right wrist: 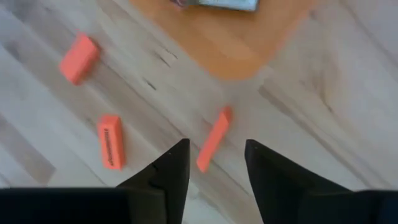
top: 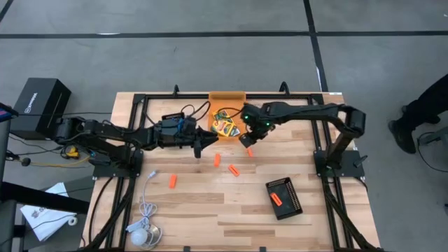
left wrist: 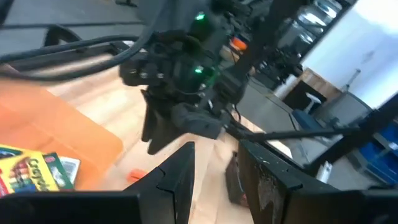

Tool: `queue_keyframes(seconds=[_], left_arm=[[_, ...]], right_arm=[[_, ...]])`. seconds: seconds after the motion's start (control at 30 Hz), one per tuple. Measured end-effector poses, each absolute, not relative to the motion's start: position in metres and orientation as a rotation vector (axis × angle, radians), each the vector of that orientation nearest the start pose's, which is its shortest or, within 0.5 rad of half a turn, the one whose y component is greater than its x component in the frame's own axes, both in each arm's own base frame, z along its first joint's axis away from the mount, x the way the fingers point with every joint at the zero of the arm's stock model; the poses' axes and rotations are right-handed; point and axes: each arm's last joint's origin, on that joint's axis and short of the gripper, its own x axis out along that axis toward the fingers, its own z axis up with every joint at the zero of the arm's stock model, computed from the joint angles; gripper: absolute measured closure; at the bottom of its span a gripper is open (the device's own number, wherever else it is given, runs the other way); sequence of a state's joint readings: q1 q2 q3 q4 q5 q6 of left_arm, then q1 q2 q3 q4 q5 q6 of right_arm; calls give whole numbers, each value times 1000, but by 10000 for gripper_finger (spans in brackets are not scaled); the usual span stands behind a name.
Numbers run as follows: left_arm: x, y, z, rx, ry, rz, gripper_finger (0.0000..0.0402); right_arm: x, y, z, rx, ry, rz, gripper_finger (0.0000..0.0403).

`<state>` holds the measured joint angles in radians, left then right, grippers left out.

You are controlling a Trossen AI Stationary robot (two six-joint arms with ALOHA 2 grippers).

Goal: Pick & Place School Supplies
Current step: Put the orange eraser into the bottom black bin

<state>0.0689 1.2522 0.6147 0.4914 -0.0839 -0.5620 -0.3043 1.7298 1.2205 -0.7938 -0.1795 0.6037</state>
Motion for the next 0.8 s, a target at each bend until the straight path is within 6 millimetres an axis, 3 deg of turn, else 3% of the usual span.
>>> queue_keyframes(seconds=[0.23, 0.8], left_arm=[[265, 19, 242, -560, 138, 78, 284], [264, 16, 240, -540, 181, -12, 284]], right_arm=[[327, -82, 188, 866, 1272, -542, 256], [331, -74, 189, 872, 1230, -614, 245]])
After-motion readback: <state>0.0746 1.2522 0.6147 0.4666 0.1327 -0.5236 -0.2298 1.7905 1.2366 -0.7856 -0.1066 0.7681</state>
